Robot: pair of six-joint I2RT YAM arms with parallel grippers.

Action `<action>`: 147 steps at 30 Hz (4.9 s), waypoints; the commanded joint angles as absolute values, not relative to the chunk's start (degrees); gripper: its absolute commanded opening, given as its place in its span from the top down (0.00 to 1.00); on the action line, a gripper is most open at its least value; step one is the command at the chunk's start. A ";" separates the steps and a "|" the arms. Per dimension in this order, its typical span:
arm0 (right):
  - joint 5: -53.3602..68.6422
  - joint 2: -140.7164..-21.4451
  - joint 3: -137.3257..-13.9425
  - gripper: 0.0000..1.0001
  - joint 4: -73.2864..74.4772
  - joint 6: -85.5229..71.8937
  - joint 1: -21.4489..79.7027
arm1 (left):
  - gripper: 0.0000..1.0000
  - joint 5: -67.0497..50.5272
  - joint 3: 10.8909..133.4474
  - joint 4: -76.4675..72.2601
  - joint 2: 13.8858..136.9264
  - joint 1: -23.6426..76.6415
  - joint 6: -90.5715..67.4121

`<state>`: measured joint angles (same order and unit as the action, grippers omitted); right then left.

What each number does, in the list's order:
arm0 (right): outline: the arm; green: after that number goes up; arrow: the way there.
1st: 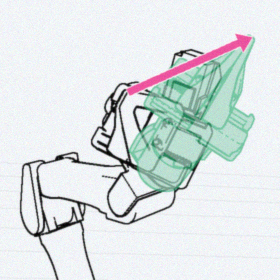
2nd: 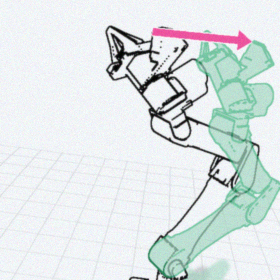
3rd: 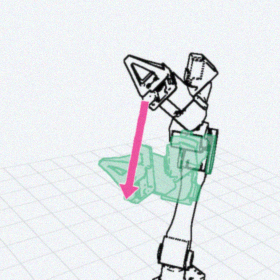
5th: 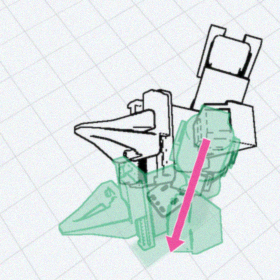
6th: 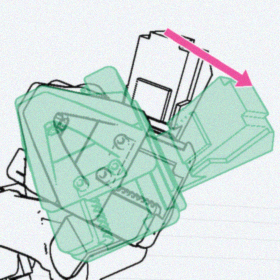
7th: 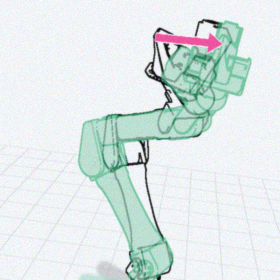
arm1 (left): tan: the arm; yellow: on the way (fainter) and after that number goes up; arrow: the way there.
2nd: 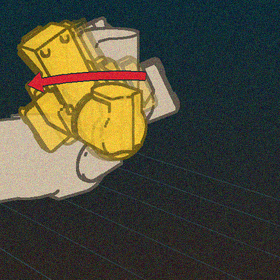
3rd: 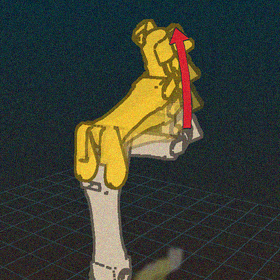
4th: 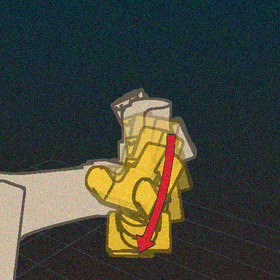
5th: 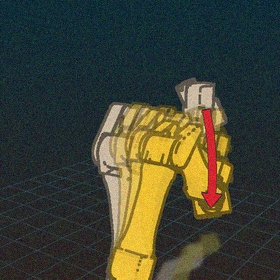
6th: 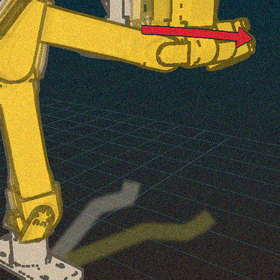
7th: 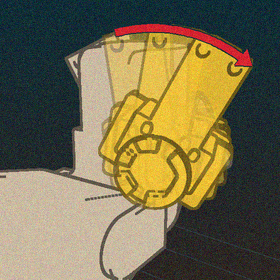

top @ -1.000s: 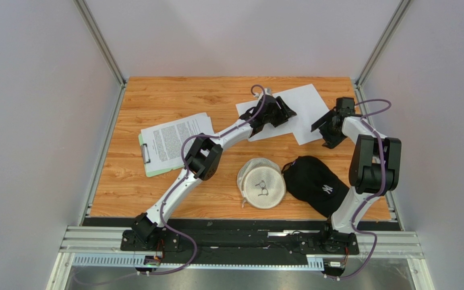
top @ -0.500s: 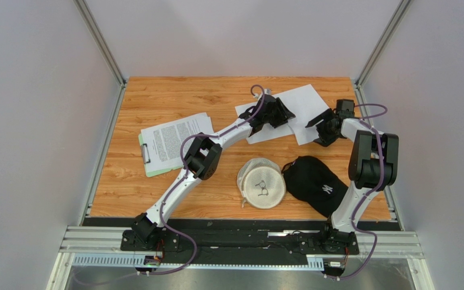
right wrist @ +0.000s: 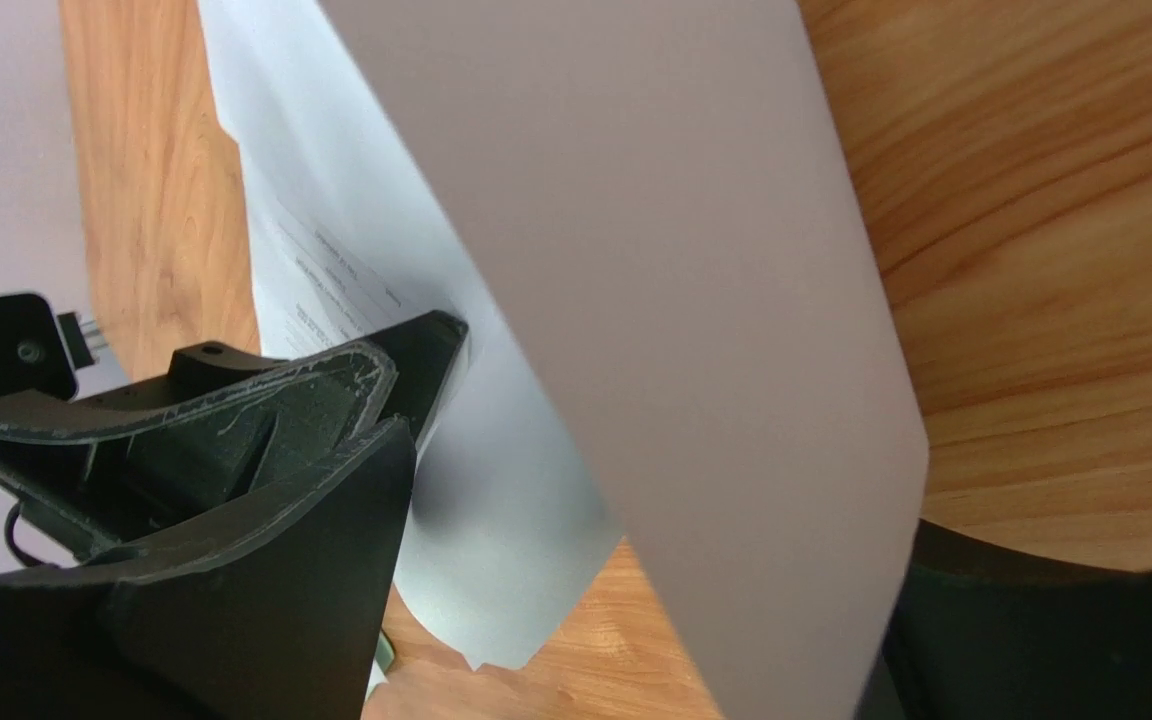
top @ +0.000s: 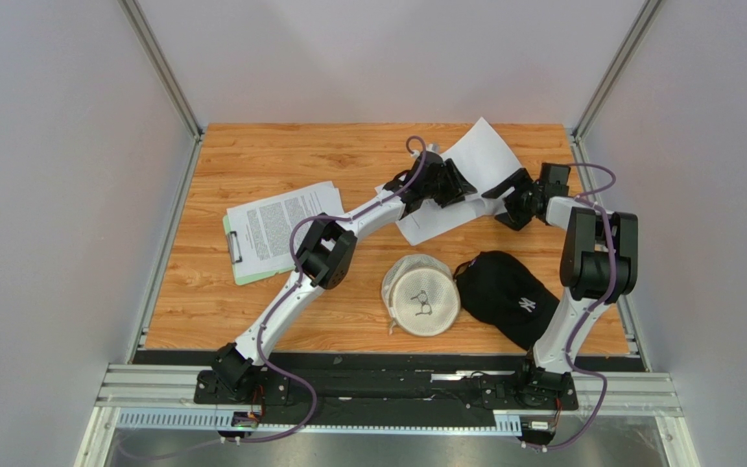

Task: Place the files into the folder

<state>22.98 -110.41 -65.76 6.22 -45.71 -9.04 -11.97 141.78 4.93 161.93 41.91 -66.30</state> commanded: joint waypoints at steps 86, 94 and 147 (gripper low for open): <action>44.99 -113.37 -94.22 1.00 -4.03 -39.46 31.47 | 0.17 -0.54 72.76 43.68 102.12 -16.35 -15.48; 47.02 -121.81 -92.90 1.00 -5.27 -39.11 30.76 | 0.40 -1.58 74.79 44.65 107.22 -16.08 -12.40; 44.56 -126.57 -92.46 1.00 -0.71 -33.22 28.04 | 0.72 1.41 87.19 52.73 118.83 -7.83 -7.82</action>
